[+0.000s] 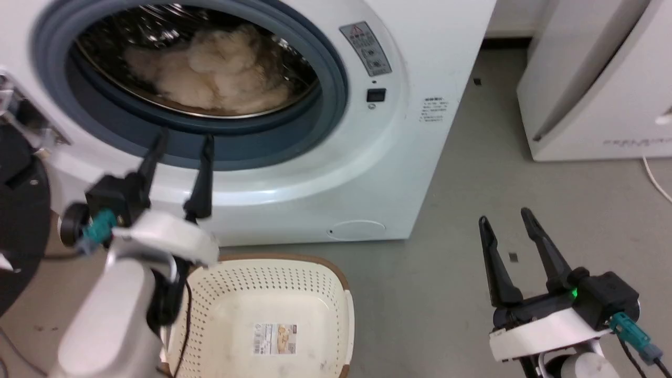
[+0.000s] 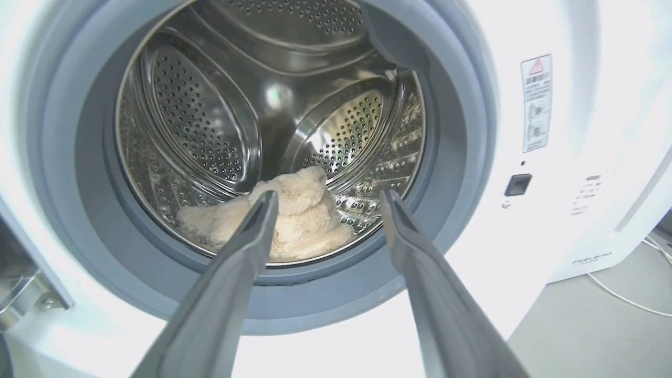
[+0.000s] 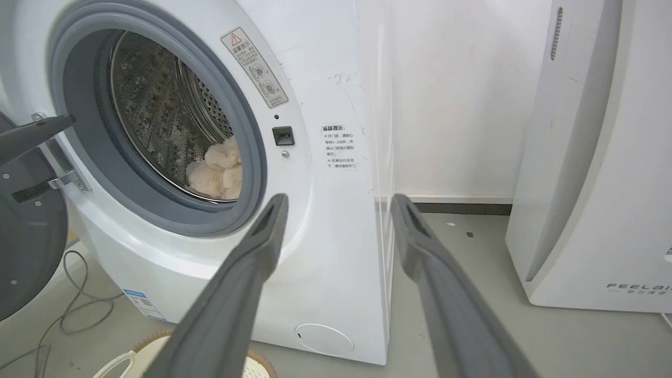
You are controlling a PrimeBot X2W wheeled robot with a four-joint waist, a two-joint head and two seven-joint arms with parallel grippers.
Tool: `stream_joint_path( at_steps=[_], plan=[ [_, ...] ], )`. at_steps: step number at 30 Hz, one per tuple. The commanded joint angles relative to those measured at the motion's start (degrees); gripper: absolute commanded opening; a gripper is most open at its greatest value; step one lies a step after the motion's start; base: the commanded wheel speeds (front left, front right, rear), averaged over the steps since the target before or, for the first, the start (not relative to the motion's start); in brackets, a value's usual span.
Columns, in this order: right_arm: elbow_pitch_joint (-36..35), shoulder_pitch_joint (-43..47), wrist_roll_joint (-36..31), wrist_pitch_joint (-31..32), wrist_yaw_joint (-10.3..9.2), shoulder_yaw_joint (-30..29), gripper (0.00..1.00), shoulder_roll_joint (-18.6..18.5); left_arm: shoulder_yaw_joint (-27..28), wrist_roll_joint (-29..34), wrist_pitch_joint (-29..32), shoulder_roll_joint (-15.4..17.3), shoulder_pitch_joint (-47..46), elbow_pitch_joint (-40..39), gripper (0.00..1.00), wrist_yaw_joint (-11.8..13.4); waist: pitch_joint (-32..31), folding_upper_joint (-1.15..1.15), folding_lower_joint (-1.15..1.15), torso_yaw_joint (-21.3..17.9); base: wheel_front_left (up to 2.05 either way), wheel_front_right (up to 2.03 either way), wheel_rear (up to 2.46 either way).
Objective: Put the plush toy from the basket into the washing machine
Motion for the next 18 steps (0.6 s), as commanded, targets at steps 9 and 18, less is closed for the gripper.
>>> stream_joint_path(
  at_steps=[9,18],
  plan=[
    [1.0,4.5,0.2,-0.3,-0.04,0.3,1.0,-0.1,4.3,3.5,-0.2,-3.4,18.1,-12.9,1.0,3.8,-7.1,0.0,0.01,2.2,0.0,0.0,0.0],
    [1.5,6.5,0.6,-0.3,-0.04,0.6,1.0,0.0,6.0,6.7,-0.2,-6.2,28.2,-16.9,1.0,4.4,-10.0,0.0,0.01,2.3,0.0,0.0,0.0]
  ],
)
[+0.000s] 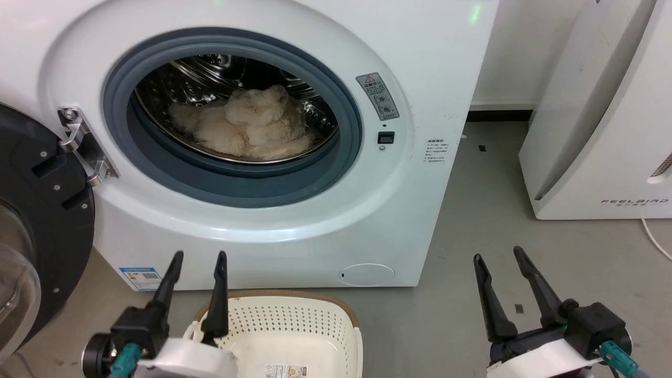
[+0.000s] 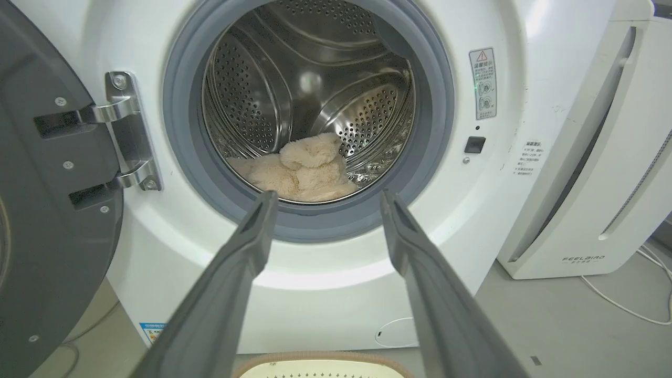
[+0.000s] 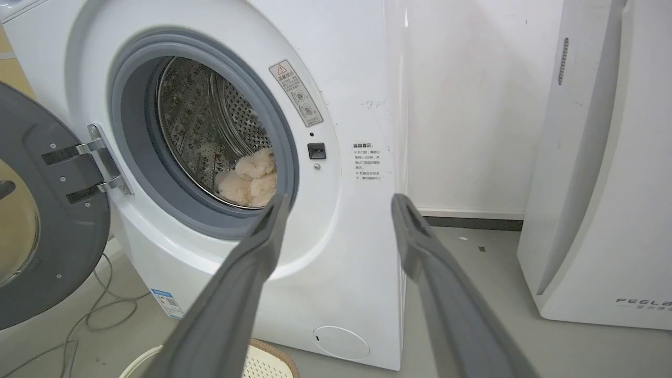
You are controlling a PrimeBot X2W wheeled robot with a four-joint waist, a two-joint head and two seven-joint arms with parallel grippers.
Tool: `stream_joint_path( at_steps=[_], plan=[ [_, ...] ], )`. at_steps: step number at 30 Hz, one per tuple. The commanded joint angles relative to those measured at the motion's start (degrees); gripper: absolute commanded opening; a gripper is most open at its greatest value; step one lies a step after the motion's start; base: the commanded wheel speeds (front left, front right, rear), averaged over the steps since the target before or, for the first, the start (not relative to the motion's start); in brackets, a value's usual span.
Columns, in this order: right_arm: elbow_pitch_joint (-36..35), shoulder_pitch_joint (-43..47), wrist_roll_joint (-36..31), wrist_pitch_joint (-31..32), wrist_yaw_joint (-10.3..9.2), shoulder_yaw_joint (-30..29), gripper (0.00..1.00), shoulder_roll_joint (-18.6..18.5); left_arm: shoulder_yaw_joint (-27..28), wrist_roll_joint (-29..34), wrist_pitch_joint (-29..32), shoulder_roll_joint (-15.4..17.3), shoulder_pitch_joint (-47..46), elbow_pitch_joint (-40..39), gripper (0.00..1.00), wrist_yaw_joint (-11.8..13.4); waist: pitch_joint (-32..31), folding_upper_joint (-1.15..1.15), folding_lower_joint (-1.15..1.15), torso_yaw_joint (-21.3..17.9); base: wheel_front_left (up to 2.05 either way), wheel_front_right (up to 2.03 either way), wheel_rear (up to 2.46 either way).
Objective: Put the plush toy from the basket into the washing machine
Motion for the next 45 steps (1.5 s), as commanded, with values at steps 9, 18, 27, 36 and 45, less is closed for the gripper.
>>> stream_joint_path(
  at_steps=[9,18,27,36,45],
  plan=[
    [0.4,1.9,0.7,-0.3,-0.04,0.3,1.0,0.1,-0.9,3.9,-0.2,-1.6,4.1,0.7,1.0,-0.1,-1.0,0.0,0.01,0.2,0.0,0.0,0.0],
    [0.3,1.1,0.5,0.1,0.0,0.3,0.0,0.0,0.0,4.3,0.1,-2.1,3.6,0.6,0.0,-0.3,-0.9,0.0,0.01,0.2,0.0,0.0,0.0],
    [0.1,1.0,-0.1,0.8,0.0,-0.1,0.0,0.0,0.7,5.2,0.9,-2.7,3.5,0.4,0.0,-0.6,-1.0,0.0,0.01,0.2,0.0,0.0,0.0],
    [-0.3,1.0,-0.8,1.9,-0.01,-0.6,0.0,0.1,1.7,6.5,1.9,-3.5,3.4,0.2,0.0,-1.2,-1.1,0.0,0.01,0.3,0.0,0.0,0.0],
    [-0.6,1.0,-1.6,2.9,-0.01,-1.1,0.0,0.1,2.7,7.8,3.0,-4.3,3.3,-0.1,0.0,-1.7,-1.2,0.0,0.01,0.3,0.0,0.0,0.0]
  ],
)
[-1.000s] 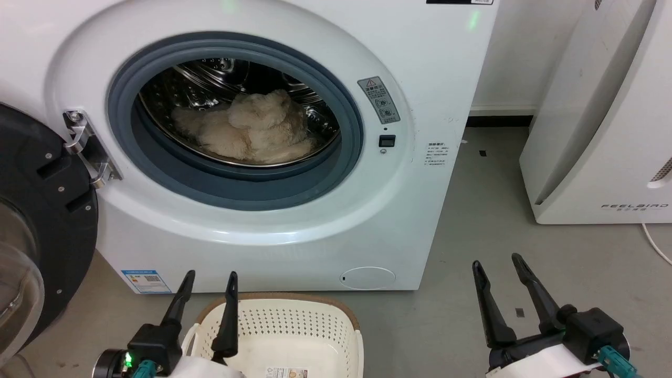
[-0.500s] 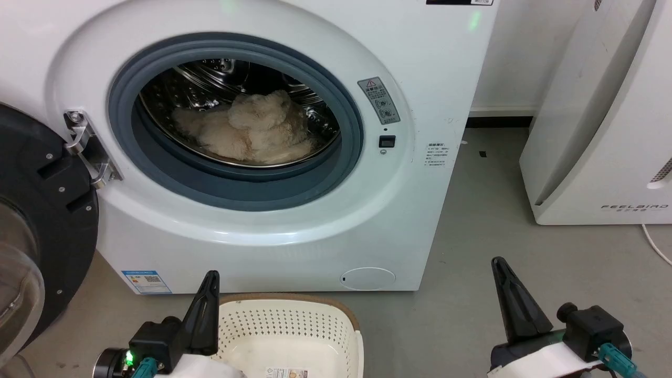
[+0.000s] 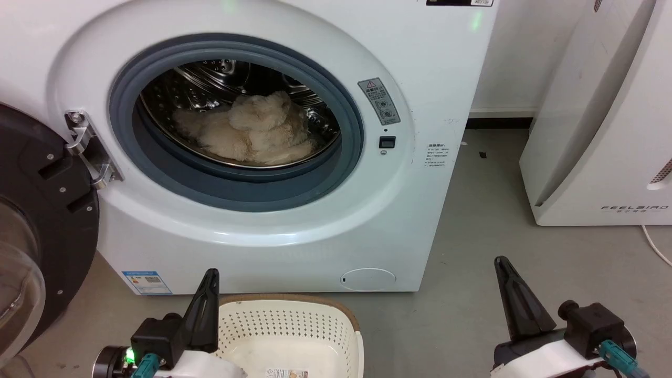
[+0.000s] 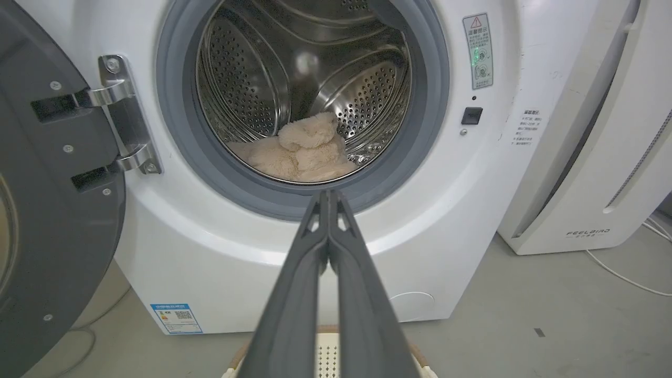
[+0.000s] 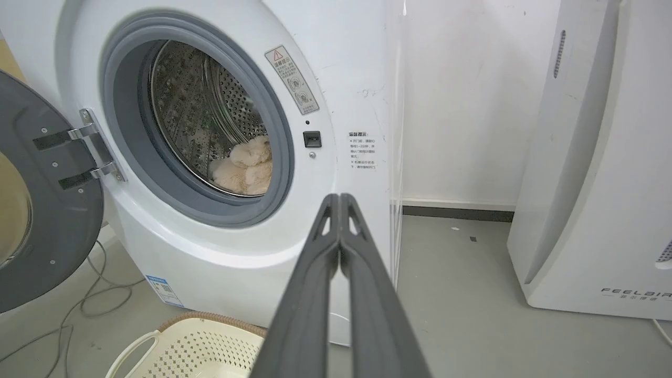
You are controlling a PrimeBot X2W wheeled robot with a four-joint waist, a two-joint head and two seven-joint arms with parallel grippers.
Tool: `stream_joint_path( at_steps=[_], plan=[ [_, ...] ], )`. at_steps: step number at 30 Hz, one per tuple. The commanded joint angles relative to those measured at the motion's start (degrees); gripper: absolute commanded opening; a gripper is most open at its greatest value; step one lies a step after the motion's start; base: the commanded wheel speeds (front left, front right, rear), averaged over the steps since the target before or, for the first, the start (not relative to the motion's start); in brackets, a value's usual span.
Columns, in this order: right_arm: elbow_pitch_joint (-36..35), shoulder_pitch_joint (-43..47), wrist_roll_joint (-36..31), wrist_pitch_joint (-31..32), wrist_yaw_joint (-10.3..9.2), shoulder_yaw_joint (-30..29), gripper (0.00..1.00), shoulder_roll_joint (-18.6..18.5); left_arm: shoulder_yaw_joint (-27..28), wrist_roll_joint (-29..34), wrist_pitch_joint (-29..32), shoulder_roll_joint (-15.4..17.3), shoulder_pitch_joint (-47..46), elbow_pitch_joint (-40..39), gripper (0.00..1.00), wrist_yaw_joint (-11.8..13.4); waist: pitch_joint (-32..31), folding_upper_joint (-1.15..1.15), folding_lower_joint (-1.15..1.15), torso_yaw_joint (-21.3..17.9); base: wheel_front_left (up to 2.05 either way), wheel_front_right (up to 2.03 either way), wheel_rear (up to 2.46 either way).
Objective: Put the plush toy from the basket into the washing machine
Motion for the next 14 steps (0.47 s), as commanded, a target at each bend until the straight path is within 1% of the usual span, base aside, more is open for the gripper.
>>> stream_joint_path(
  at_steps=[1,14],
  plan=[
    [-0.4,0.0,-0.5,0.4,-0.01,-0.2,0.0,0.0,0.5,0.7,0.4,-0.3,-0.2,-0.4,0.0,-0.4,0.0,0.0,0.0,0.0,0.0,0.0,0.0],
    [-0.9,0.0,-1.6,2.0,-0.01,-1.0,0.0,0.1,2.0,2.5,1.9,-1.4,-0.4,-0.7,0.0,-1.2,-0.2,0.0,0.0,0.0,0.0,0.0,0.0]
  ],
)
